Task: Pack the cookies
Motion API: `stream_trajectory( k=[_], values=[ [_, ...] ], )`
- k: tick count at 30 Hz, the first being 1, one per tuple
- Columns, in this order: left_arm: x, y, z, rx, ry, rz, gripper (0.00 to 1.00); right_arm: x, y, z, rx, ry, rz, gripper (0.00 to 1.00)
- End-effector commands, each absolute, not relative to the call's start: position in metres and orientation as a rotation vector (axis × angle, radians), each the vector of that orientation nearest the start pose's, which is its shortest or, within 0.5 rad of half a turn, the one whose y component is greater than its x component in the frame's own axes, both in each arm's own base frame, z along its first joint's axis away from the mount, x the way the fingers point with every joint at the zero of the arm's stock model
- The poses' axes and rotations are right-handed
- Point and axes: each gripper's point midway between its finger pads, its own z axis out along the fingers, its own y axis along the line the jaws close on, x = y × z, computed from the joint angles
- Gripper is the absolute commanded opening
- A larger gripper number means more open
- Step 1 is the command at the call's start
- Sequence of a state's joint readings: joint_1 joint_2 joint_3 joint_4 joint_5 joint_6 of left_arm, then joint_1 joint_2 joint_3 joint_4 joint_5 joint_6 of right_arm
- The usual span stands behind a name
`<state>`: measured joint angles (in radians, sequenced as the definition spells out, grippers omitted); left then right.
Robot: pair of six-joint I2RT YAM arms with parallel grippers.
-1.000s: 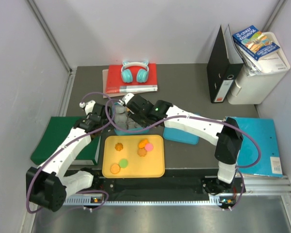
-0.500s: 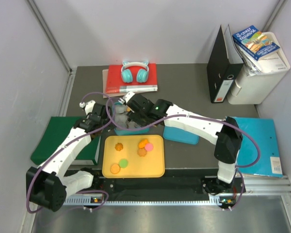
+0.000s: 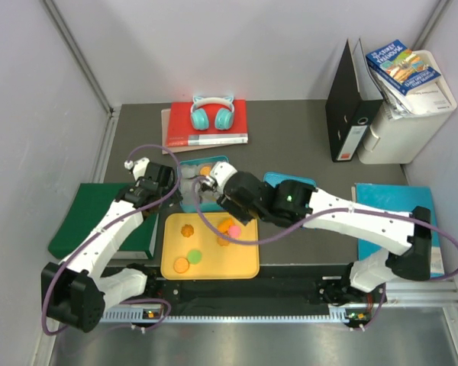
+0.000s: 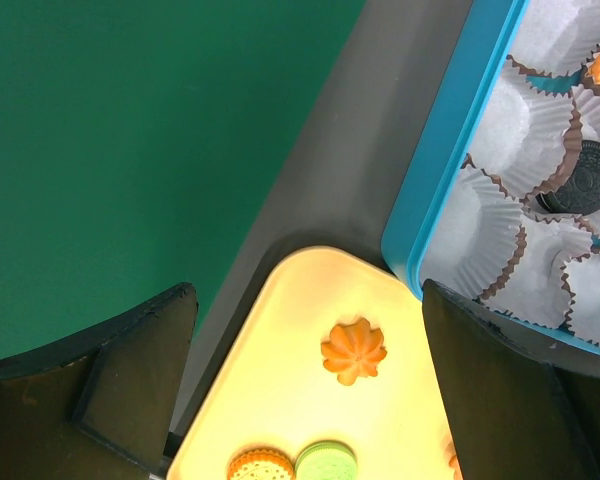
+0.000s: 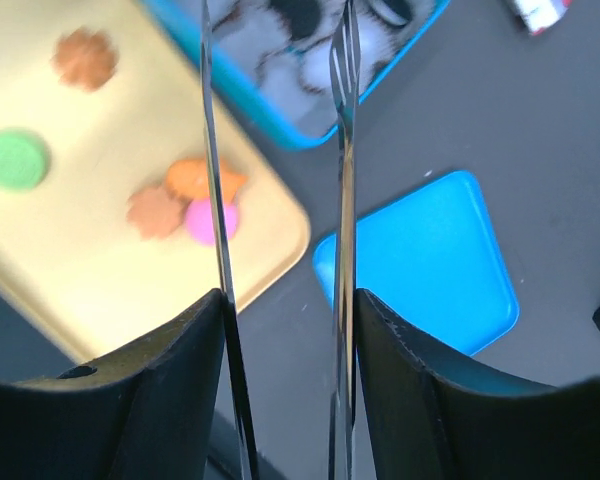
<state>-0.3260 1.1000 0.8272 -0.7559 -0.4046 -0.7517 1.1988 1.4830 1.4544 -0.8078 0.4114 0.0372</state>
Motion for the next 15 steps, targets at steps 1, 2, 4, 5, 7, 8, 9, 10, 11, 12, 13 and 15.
stream_trajectory(
  k=[1,2,4,5,7,8,9,10,11,12,13,15],
  values=[
    [0.262,-0.04,0.121,-0.665,2.36,0.065,0.98,0.156,0.294,0.221,-1.165,2.061,0.081,0.52],
    [0.262,-0.04,0.121,-0.667,2.359,0.064,0.98,0.148,0.286,0.211,-1.164,2.1,0.071,0.52],
    [0.262,-0.039,0.121,-0.668,2.356,0.072,0.98,0.135,0.278,0.208,-1.159,2.123,0.096,0.52],
    [0.263,-0.039,0.122,-0.671,2.349,0.071,0.98,0.129,0.273,0.197,-1.149,2.158,0.092,0.52],
    [0.262,-0.038,0.119,-0.671,2.35,0.076,0.98,0.122,0.265,0.187,-1.144,2.188,0.098,0.52],
    [0.262,-0.037,0.118,-0.676,2.35,0.081,0.98,0.117,0.261,0.179,-1.139,2.21,0.095,0.52],
    [0.261,-0.036,0.116,-0.676,2.353,0.086,0.98,0.114,0.261,0.175,-1.14,2.218,0.101,0.52],
    [0.261,-0.036,0.116,-0.674,2.355,0.086,0.98,0.112,0.261,0.173,-1.127,2.226,0.112,0.52],
    [0.261,-0.037,0.116,-0.673,2.355,0.084,0.98,0.108,0.261,0.168,-1.14,2.231,0.115,0.52],
    [0.26,-0.037,0.117,-0.675,2.355,0.081,0.98,0.106,0.262,0.167,-1.14,2.234,0.122,0.52],
    [0.26,-0.037,0.117,-0.671,2.355,0.082,0.98,0.104,0.265,0.165,-1.142,2.233,0.123,0.52],
    [0.26,-0.036,0.117,-0.671,2.355,0.084,0.98,0.099,0.271,0.166,-1.165,2.221,0.13,0.52]
  ],
)
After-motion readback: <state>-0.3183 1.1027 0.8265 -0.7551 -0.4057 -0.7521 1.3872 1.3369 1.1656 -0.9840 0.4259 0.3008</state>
